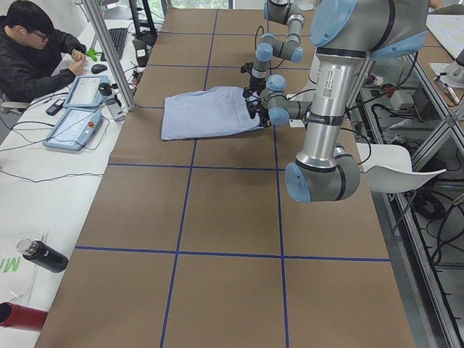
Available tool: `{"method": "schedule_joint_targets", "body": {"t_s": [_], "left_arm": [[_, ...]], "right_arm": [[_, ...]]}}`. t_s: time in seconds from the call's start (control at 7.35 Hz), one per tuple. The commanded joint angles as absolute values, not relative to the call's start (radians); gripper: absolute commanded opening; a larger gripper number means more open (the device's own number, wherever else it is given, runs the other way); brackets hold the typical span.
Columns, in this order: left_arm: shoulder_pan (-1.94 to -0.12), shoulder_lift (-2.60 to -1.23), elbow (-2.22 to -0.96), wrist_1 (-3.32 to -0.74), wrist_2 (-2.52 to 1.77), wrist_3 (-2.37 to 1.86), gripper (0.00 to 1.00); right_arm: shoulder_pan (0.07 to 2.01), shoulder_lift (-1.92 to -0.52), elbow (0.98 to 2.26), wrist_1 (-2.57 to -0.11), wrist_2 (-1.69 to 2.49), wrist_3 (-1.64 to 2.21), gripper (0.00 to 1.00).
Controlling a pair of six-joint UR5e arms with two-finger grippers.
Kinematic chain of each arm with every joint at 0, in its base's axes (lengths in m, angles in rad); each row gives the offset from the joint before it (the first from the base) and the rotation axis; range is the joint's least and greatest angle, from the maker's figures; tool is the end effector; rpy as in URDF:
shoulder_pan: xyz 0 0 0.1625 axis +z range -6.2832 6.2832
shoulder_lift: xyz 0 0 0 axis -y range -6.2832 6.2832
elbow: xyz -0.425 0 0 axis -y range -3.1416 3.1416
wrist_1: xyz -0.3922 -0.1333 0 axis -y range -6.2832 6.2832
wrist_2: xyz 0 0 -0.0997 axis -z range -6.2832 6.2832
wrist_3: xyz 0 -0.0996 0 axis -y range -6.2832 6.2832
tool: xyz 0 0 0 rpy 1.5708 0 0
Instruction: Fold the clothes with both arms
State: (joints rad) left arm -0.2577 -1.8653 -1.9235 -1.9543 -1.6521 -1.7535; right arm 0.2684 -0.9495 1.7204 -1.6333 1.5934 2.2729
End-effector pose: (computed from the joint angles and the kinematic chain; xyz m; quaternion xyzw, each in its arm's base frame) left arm 0.5218 -0.2670 0.2983 -0.0169 0.4934 -0.1704 0.8528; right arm -0.6105 -0.3038 0.2456 -0.0850 -0.3364 0.4340 0.8314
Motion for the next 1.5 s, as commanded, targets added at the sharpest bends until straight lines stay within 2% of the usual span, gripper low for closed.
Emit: {"method": "schedule_joint_targets", "body": {"t_s": [0.0,0.27,0.41,0.82,0.95,1.22,1.36], "left_arm": [[-0.258,-1.865,-1.924,-1.954,-1.652,-1.753,0.0],[-0.258,-1.865,-1.925,-1.954,-1.652,-1.753,0.0],[-0.258,-1.865,-1.925,-1.954,-1.652,-1.753,0.0],[-0.258,-1.867,-1.942,-1.954,-1.655,-1.753,0.0],[-0.258,-1.865,-1.966,-1.953,-1.667,-1.747,0.0],[-0.267,-1.862,-2.06,-1.945,-1.738,-1.74,0.0],[-0.268,-1.859,-2.112,-1.942,-1.767,-1.74,0.0]], "right_arm": [[0.265,-0.943,1.715,-1.634,1.588,2.321,0.19],[0.265,-0.937,1.71,-1.632,1.582,2.342,0.16],[0.265,-0.933,1.712,-1.632,1.582,2.367,0.0],[0.293,-0.916,1.724,-1.634,1.582,2.385,0.0],[0.305,-0.928,1.779,-1.643,1.588,2.384,0.0],[0.311,-1.01,1.97,-1.687,1.598,2.384,0.0],[0.292,-1.011,2.088,-1.81,1.611,2.384,0.0]]}}
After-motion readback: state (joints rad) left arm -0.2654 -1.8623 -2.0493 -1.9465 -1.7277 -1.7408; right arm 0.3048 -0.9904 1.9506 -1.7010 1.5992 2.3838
